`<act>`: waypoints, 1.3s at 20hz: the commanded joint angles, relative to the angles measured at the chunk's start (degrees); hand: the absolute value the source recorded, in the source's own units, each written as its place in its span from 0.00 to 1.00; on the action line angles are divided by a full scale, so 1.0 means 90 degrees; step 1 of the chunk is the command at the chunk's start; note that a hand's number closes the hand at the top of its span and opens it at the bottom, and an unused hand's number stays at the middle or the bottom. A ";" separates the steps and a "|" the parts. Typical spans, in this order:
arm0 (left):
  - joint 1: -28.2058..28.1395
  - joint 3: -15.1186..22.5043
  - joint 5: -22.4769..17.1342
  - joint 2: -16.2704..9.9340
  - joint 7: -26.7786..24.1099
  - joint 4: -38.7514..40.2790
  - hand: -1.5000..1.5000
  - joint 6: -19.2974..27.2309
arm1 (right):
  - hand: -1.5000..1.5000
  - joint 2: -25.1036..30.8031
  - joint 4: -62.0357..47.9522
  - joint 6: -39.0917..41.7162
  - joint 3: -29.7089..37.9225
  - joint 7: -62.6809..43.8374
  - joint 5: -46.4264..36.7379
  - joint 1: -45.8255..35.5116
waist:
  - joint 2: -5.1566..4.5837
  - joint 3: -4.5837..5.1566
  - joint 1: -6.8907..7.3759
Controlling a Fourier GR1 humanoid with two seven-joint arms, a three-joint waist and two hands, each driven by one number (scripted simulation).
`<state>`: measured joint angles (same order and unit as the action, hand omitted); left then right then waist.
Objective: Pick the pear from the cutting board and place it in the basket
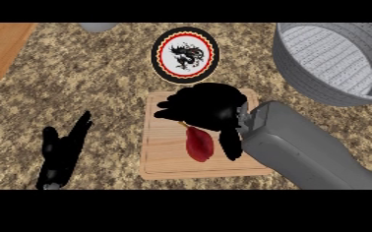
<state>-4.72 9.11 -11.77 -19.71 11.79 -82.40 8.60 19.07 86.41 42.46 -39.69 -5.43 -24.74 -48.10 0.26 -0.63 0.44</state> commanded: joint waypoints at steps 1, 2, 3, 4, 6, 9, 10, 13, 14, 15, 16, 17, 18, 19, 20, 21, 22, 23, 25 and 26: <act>-0.0249 -0.0126 -0.0095 0.0026 0.0001 0.0475 0.50 -0.0188 | 0.00 -0.0223 -0.0243 -0.0315 -0.0086 0.0347 -0.0517 0.0150 | -0.0043 0.0070 0.0015; -0.0274 0.0008 -0.0090 0.0147 0.0140 0.0339 0.50 -0.0157 | 0.00 0.0063 -0.0470 -0.0379 -0.0055 0.0751 -0.0592 0.0240 | -0.0051 0.0068 0.0022; -0.0320 -0.0138 -0.0183 0.0048 -0.0088 0.0509 0.50 -0.0376 | 0.00 -0.0059 -0.0156 -0.0450 -0.0089 0.0492 -0.0679 0.0429 | -0.0037 0.0070 -0.0013; -0.0425 0.0210 0.0091 0.0354 0.0076 0.0203 0.50 -0.0027 | 0.00 -0.0013 -0.0149 -0.0219 -0.0077 0.0504 -0.0663 0.0343 | -0.0031 0.0069 -0.0010; -0.0059 -0.0201 -0.0063 0.0103 -0.0030 0.0609 0.50 -0.0313 | 0.00 -0.0275 -0.0551 -0.0408 -0.0056 0.0715 -0.0891 0.0291 | -0.0042 0.0071 -0.0008; -0.0067 -0.0142 0.0049 0.0211 -0.0052 0.0766 0.50 -0.0272 | 0.00 -0.0441 -0.0625 -0.0383 0.0003 0.0662 -0.0962 0.0306 | -0.0040 0.0073 -0.0030; -0.0336 -0.0080 0.0017 0.0168 0.0223 0.0157 0.50 -0.0187 | 0.00 -0.0649 -0.1307 -0.0977 -0.0217 0.0966 -0.1331 0.0383 | -0.0053 0.0067 0.0067; -0.0281 -0.0137 0.0028 0.0193 -0.0024 0.0535 0.50 -0.0402 | 0.00 -0.0923 -0.1031 -0.0782 -0.0163 0.0730 -0.1322 0.0506 | -0.0039 0.0072 0.0001; -0.0234 -0.0146 0.0070 0.0203 0.0062 0.0472 0.50 -0.0355 | 0.00 -0.0836 -0.1070 -0.0812 -0.0081 0.0915 -0.1421 0.0424 | -0.0039 0.0070 0.0000; -0.0112 -0.0360 -0.0004 0.0027 0.0253 0.0353 0.50 -0.0363 | 0.00 -0.0543 -0.0975 -0.1078 -0.0299 0.1291 -0.1665 0.0788 | -0.0037 0.0068 -0.0015; -0.0027 -0.0403 -0.0085 -0.0002 0.0296 0.0421 0.50 -0.0520 | 0.00 -0.0874 -0.1107 -0.0715 -0.0094 0.1013 -0.1516 0.0517 | -0.0036 0.0070 -0.0012; -0.0346 -0.0177 0.0121 0.0154 0.0233 0.0189 0.50 -0.0336 | 0.00 -0.1094 -0.0884 -0.0802 -0.0279 0.0680 -0.1684 0.0695 | -0.0025 0.0070 -0.0011; -0.0111 -0.0264 0.0132 0.0297 0.0017 0.0679 0.50 -0.0290 | 0.00 -0.0789 -0.1159 -0.1189 -0.0435 0.1171 -0.1914 0.0899 | -0.0046 0.0071 -0.0027; -0.0393 -0.0032 0.0212 0.0343 0.0274 0.0151 0.50 -0.0225 | 0.00 -0.0972 -0.1164 -0.1007 -0.0429 0.0922 -0.1928 0.0846 | -0.0031 0.0068 -0.0001; -0.0265 -0.0231 0.0095 0.0225 0.0162 0.0414 0.50 -0.0388 | 0.00 -0.0886 -0.1586 -0.1018 -0.0416 0.1137 -0.2054 0.0607 | -0.0048 0.0071 0.0022; -0.0171 -0.0217 0.0161 0.0298 0.0186 0.0455 0.50 -0.0310 | 0.00 -0.0773 -0.1453 -0.0937 -0.0455 0.1180 -0.2105 0.0719 | -0.0041 0.0070 -0.0012; -0.0347 -0.0280 0.0066 0.0164 0.0352 0.0117 0.50 -0.0388 | 0.00 -0.0997 -0.1421 -0.0896 -0.0540 0.0888 -0.2240 0.0721 | -0.0030 0.0069 0.0008; -0.0262 -0.0156 0.0280 0.0383 0.0186 0.0298 0.50 -0.0206 | 0.00 -0.0864 -0.1417 -0.0873 -0.0499 0.1077 -0.2273 0.0768 | -0.0033 0.0070 -0.0017; -0.0169 -0.0055 0.0294 0.0529 0.0355 0.0167 0.50 -0.0150 | 0.00 -0.0928 -0.1719 -0.1061 -0.0652 0.1157 -0.2501 0.0867 | -0.0038 0.0069 -0.0015; -0.0345 -0.0262 0.0306 0.0387 -0.0355 0.0692 0.50 -0.0417 | 0.00 -0.0936 -0.1623 -0.0708 -0.0296 0.1083 -0.2335 0.0612 | -0.0036 0.0074 -0.0022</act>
<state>-5.56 6.45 -9.48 -17.61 10.83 -82.26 5.97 10.65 72.73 34.33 -43.67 3.96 -44.62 -41.85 0.34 -0.68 0.35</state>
